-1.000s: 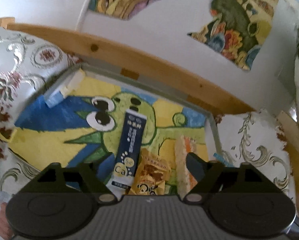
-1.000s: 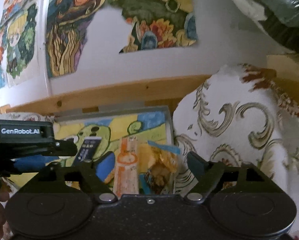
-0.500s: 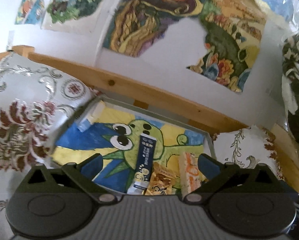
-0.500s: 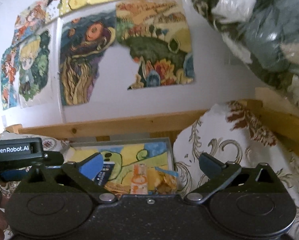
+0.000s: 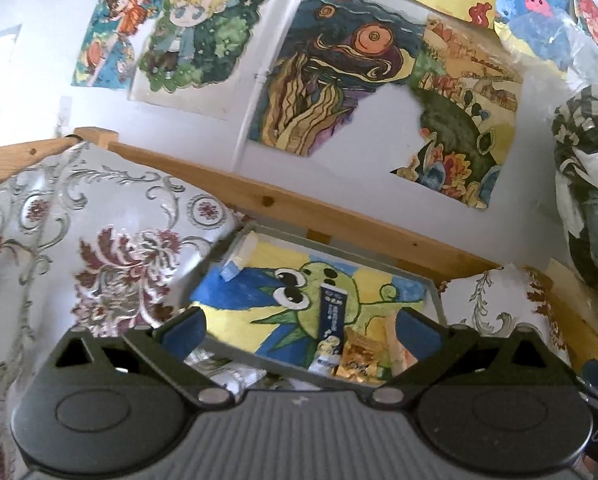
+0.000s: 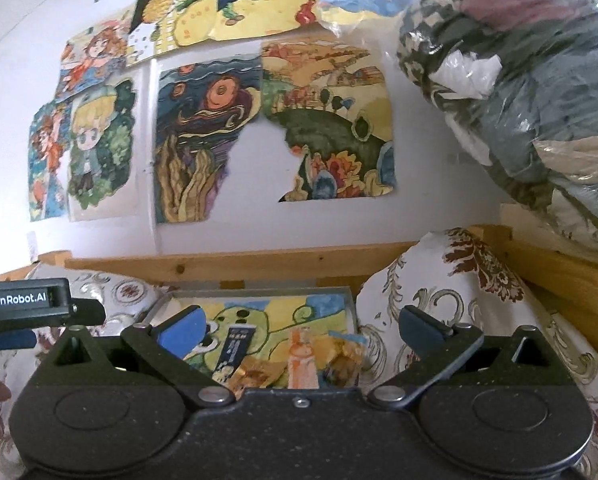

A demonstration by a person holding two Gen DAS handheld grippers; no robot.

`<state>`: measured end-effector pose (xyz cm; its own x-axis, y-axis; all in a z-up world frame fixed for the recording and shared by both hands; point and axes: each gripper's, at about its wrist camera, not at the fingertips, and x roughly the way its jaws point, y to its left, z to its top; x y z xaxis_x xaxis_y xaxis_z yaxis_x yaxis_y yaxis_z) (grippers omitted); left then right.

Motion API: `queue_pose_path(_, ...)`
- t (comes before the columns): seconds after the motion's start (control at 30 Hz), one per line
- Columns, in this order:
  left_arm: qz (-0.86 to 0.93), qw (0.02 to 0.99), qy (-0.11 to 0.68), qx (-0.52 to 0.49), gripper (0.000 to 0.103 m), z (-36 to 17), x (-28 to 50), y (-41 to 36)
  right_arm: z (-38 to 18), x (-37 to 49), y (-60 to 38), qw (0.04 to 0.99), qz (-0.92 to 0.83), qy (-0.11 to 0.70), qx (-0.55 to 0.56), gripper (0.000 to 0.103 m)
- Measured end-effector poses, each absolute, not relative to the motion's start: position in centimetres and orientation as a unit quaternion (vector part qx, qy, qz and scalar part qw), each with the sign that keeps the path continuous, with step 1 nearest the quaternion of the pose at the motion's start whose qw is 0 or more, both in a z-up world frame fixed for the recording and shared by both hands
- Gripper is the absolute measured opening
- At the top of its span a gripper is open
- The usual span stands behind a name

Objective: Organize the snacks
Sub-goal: 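Move both open tools back from the tray over the snack pile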

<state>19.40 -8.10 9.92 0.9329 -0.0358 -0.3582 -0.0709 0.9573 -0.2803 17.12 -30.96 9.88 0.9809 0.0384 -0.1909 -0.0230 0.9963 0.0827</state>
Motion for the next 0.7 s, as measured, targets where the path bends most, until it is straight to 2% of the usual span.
queue_pose_path(0.7,0.029,0.975,0.177,-0.132,0.103,6.6,10.7,-3.8,6.3,7.9,-27.2,0.992,0.009,0.120,0.024,0.102)
